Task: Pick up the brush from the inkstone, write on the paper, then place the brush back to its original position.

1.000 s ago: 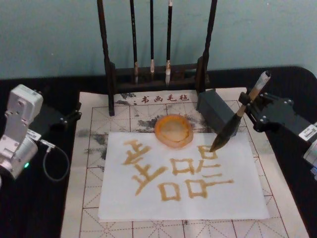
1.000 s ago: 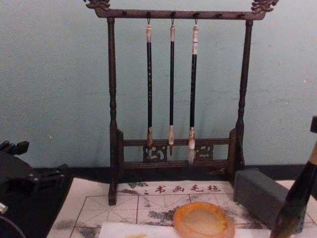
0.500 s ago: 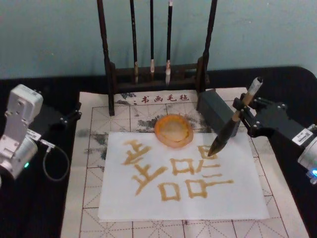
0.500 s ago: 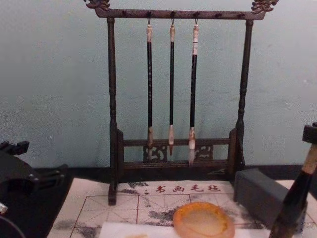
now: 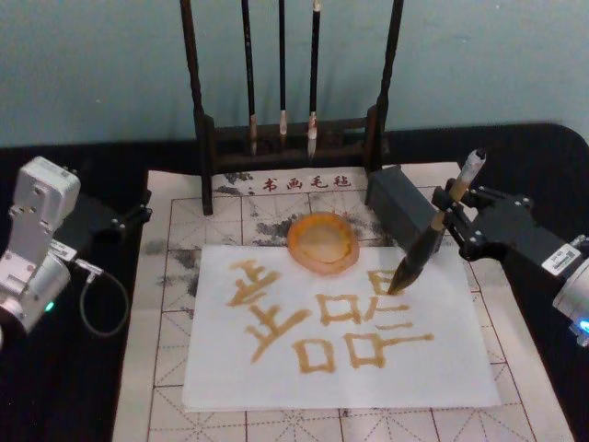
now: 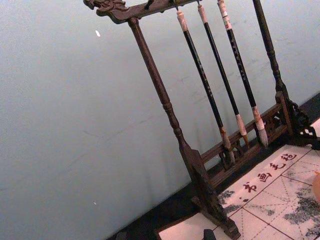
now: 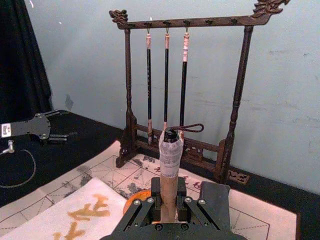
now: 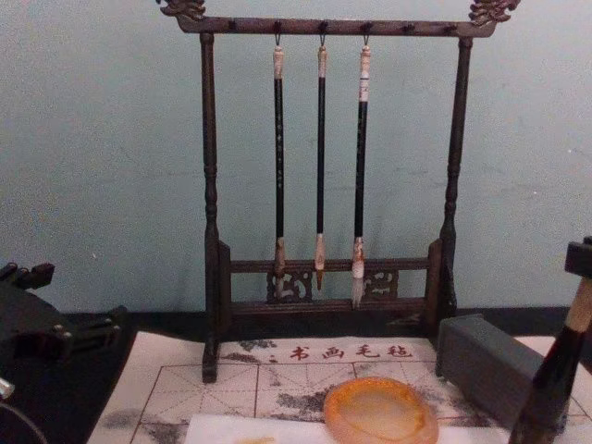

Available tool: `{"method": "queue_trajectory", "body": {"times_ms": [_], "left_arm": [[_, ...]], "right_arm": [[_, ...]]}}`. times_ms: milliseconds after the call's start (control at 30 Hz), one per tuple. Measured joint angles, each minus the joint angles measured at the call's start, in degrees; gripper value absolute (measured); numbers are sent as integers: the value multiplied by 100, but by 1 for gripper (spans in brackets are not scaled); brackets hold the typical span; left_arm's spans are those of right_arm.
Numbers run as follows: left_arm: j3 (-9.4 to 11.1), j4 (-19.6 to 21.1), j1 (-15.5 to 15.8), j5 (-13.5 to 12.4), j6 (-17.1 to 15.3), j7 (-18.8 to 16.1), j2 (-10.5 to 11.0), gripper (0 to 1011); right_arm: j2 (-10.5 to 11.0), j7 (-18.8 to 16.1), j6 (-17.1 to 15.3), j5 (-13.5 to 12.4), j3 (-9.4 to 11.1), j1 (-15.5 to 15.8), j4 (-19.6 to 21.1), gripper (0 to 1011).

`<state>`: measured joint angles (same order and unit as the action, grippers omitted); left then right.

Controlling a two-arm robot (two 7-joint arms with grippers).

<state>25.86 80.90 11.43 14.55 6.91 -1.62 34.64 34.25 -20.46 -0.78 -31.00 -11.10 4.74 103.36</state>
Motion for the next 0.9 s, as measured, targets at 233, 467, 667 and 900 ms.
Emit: {"method": "queue_trajectory", "body": {"times_ms": [233,467,667,900], "left_arm": [[0,0,0,0,0,0,0,1001],[0,0,0,0,0,0,0,1001],[0,0,0,0,0,0,0,1001],[0,0,0,0,0,0,0,1001]], "right_arm": [[-61,-50,-29,71,40,23,1,198],[-66,-120,-46,118,68,74,30,198],[-5,-205,-41,124,120,184,105,198],[83,-296,20,133,187,315,190,198]]}}
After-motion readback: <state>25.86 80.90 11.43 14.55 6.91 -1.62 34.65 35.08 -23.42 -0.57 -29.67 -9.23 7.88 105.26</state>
